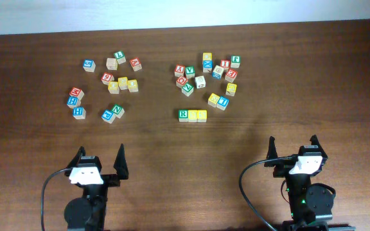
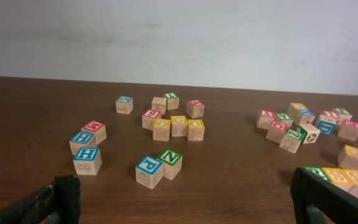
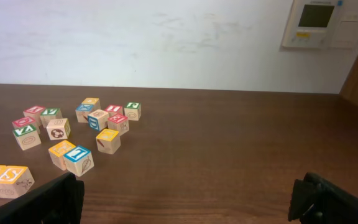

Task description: Spell out RSS

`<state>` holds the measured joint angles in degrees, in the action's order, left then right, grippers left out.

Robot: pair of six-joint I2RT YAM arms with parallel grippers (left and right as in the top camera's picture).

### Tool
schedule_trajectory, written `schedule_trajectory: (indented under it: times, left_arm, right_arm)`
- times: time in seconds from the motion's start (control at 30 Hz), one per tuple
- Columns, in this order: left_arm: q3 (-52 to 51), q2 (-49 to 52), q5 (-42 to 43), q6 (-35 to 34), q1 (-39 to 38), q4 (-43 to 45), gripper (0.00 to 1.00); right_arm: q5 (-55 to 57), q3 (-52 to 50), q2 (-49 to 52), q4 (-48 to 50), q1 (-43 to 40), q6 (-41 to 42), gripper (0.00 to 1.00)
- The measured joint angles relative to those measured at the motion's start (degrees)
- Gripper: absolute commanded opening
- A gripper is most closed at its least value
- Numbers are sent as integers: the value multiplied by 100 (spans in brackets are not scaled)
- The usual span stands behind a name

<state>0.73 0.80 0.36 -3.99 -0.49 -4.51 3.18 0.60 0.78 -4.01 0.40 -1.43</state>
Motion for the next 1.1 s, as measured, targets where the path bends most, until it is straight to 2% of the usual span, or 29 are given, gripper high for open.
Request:
schedule_trajectory:
  times: [0.3, 0.43, 1.1]
  left_arm:
    - [-7, -2, -72, 328, 284, 227, 99]
    - [-9, -11, -153, 444, 289, 13, 99]
    - [-9, -11, -170, 450, 391, 0, 99]
  right_arm:
    - [0, 0, 0, 0, 0, -2, 98]
    - [0, 0, 0, 0, 0, -4, 98]
    - [0, 0, 0, 0, 0, -4, 99]
